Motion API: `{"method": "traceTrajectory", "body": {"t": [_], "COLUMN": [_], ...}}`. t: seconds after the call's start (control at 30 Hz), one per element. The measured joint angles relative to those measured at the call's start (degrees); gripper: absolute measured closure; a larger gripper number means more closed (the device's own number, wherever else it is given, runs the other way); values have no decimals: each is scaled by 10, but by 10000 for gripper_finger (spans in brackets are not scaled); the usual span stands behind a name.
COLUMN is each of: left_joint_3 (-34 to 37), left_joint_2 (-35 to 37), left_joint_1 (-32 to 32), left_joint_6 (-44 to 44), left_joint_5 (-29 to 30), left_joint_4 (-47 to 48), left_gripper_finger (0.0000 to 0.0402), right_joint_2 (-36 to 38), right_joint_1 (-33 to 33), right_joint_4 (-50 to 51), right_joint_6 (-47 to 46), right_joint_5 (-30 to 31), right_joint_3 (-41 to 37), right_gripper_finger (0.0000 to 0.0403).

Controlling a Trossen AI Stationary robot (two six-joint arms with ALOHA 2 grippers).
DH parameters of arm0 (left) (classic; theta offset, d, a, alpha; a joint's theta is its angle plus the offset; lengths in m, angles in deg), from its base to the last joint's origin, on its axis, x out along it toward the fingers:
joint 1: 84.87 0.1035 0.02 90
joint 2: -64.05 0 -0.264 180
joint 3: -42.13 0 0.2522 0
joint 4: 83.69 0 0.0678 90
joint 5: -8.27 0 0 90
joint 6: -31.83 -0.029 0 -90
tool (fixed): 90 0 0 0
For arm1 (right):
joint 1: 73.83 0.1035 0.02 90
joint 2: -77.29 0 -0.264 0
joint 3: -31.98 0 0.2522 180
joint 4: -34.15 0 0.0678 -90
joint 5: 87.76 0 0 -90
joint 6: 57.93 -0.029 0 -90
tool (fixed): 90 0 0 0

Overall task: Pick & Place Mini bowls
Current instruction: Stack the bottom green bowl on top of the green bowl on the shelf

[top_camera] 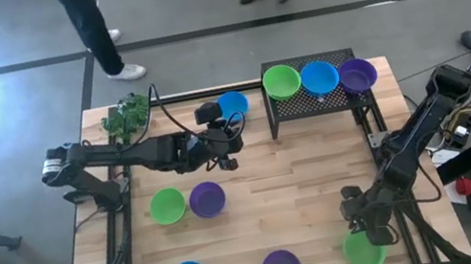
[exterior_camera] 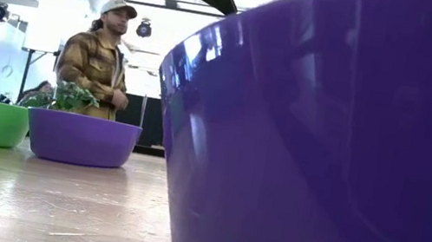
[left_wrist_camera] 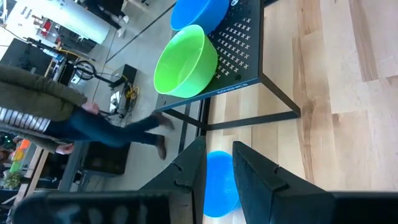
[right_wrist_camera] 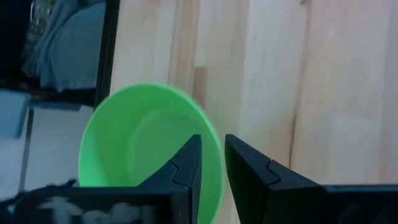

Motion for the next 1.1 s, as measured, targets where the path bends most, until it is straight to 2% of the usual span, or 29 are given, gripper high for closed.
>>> {"method": "traceTrajectory", "body": {"t": [0.17, 0.3, 1.1], "left_joint_3": [0, 0, 0], "left_joint_2": [0, 0, 0], "left_joint_1": [0, 0, 0], "left_joint_6": [0, 1, 5], "left_joint_5": [0, 0, 0], "left_joint_4": [0, 0, 4], "left_gripper_finger": [319, 319, 319], "right_joint_2": [-1, -1, -1], "right_joint_1": [22, 24, 34], "right_joint_4": [1, 10, -9], "right_joint_6": [27, 35, 29], "right_joint_5": [10, 49, 49], "right_joint_3": [-4, -4, -34], "right_gripper_finger": [335, 335, 335]}}
